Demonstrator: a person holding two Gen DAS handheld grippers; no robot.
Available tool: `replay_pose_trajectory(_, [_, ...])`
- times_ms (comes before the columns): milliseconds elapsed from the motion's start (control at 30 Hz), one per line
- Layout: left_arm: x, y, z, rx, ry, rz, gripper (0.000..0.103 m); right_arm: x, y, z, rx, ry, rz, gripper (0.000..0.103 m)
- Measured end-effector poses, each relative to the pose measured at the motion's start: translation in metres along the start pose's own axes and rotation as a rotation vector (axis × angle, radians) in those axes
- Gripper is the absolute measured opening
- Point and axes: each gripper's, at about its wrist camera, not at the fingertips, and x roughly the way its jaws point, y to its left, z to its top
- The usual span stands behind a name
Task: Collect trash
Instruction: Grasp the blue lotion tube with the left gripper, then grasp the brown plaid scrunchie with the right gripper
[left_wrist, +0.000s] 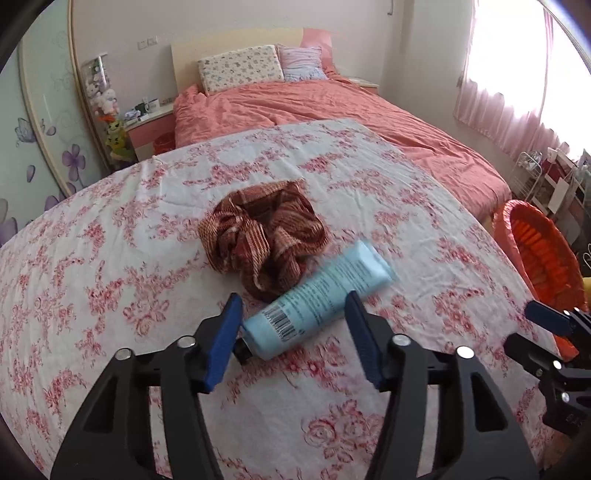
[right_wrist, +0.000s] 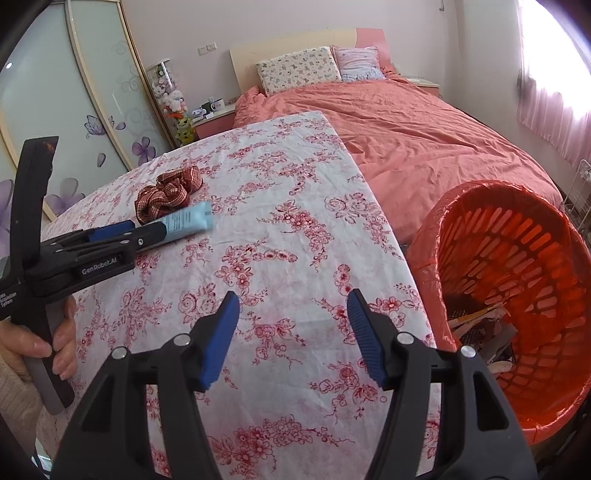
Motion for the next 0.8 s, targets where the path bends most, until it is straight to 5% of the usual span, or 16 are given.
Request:
replay_pose_trajectory(100, [-0.006, -0.007, -0.010, 0.033, 0.019, -0.056, 0.045, 0.002, 0.001, -0.001, -0.004, 0.007, 0.002, 0.060])
replay_pose_trajectory(333, [0.006, -0.020, 0.000, 0.011, 0.028, 0.015, 0.045, 0.002, 0.000, 0.000, 0.009, 0.008, -0.002, 0.061])
replay_pose_trajectory(467, [0.011, -0.023, 0.001, -0.007, 0.035, 0.040, 0.030, 0.003, 0.001, -0.001, 0.008, 0.011, -0.003, 0.061])
replay_pose_trajectory(800, [-0.042, 0.022, -0.063, -0.030, 0.022, 0.042, 0.028, 0.005, 0.018, 0.001, -0.026, 0.009, 0.017, 0.061])
